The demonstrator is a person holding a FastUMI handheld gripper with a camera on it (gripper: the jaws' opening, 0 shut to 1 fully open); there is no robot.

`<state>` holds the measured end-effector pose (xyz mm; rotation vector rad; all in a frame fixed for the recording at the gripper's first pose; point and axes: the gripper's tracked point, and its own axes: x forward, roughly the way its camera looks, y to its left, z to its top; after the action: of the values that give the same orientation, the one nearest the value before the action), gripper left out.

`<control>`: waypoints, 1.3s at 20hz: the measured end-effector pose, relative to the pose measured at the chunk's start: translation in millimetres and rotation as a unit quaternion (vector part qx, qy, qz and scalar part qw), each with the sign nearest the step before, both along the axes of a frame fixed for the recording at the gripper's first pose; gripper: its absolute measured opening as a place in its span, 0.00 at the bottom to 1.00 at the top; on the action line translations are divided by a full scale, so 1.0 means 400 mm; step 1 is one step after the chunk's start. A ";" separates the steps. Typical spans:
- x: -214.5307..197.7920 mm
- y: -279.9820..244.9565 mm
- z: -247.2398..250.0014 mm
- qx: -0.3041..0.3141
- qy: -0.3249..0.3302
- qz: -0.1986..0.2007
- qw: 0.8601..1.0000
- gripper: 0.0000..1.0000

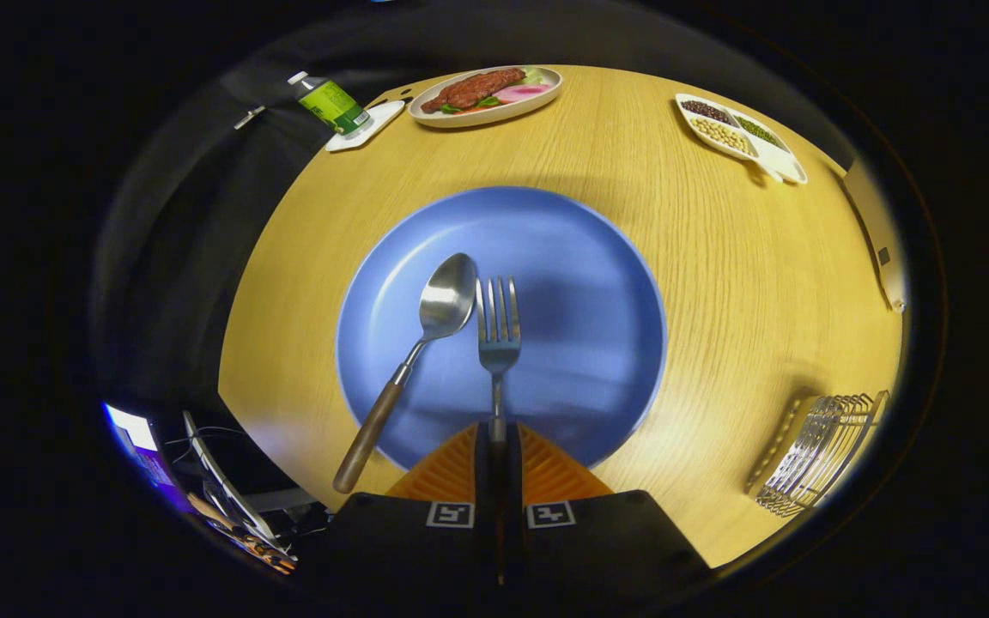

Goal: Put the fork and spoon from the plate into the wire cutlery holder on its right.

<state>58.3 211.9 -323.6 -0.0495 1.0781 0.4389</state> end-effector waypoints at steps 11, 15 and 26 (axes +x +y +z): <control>-0.095 -0.197 0.229 0.006 -0.017 0.026 0.999 0.08; -0.146 -0.359 0.288 -0.030 -0.012 0.038 0.999 0.07; -0.174 -0.652 0.285 -0.114 0.085 0.029 0.989 0.08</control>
<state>-11.3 -48.9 -209.6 -0.2490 1.2942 0.3746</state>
